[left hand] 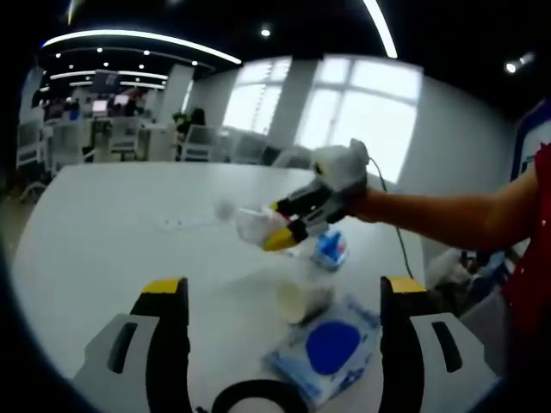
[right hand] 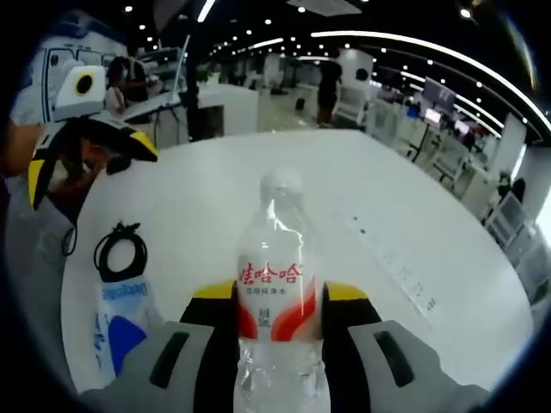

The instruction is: Arrange the tabletop items into an orderly group along one side of the table until the central work area is clear of visible clutter.

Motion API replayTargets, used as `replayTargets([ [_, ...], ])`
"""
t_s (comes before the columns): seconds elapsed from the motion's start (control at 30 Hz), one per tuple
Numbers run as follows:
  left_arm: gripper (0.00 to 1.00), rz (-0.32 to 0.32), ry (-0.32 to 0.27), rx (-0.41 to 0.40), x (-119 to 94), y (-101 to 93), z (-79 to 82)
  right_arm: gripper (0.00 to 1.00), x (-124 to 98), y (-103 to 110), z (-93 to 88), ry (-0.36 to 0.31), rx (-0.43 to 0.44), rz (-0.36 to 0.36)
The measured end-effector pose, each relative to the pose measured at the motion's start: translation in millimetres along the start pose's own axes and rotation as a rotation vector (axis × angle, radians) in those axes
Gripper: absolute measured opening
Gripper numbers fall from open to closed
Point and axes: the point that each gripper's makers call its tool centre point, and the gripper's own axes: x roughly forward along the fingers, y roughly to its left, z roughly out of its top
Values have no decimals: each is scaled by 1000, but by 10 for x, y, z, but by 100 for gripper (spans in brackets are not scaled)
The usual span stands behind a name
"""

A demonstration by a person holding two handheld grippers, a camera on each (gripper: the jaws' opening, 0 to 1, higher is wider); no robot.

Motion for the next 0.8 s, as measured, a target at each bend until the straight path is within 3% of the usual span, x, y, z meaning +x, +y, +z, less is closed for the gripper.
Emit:
replayTargets([
  [0.33,88,0,-52,-2,-101,-27,231,35,-150,197,639,-185,-26,-43],
  [0.57,88,3,-100,-14,-207,-3,418,35,-276,354,976,-310,-16,-71],
  [0.8,87,3,-199,-36,-339,19,827,35,-400,542,1346,-459,-1,-111],
])
